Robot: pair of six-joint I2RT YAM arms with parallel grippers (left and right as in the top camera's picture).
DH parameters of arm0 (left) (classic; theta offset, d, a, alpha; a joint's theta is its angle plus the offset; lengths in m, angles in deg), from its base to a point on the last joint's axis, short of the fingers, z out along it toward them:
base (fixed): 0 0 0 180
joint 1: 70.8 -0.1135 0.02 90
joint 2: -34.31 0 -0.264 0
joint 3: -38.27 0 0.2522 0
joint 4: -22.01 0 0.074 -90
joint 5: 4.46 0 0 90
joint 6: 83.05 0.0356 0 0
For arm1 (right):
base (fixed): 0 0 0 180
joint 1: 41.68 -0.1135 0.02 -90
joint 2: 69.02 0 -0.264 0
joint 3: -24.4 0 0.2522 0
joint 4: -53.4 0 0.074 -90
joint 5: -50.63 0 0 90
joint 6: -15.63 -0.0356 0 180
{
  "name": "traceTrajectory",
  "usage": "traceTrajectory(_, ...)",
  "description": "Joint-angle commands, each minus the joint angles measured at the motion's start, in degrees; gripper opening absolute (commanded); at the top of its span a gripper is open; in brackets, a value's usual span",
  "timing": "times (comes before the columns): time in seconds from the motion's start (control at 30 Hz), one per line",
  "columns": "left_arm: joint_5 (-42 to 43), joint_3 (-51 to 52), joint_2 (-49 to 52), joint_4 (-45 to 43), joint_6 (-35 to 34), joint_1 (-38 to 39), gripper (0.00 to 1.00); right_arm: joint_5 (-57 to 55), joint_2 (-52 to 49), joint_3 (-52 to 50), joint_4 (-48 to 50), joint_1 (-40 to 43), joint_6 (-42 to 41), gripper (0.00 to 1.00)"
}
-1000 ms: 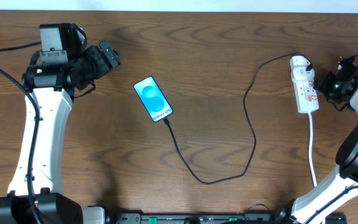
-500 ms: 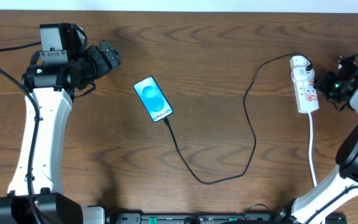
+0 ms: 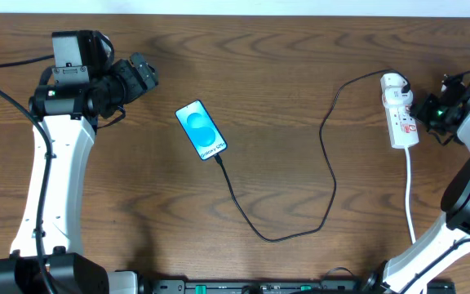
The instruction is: Plug charger to phone and switch on socket
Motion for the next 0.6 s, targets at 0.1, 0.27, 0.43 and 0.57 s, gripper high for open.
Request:
traceTrajectory(0.1,-0.6,0.5,0.2,0.0,0.5,0.1,0.95,4.2,-2.5,0.1,0.2,-1.0,-0.5,0.01)
traceTrajectory(0.27,-0.6,0.5,0.2,0.0,0.5,0.1,0.95,6.7,-2.5,0.1,-0.4,-1.0,-0.1,0.01)
traceTrajectory(0.43,-0.6,0.5,0.2,0.0,0.5,0.1,0.95,6.7,-2.5,0.1,-2.3,-1.0,-0.1,0.01)
traceTrajectory(0.57,-0.6,0.5,0.2,0.0,0.5,0.1,0.95,6.7,-2.5,0.1,-3.7,-1.1,-0.2,0.01)
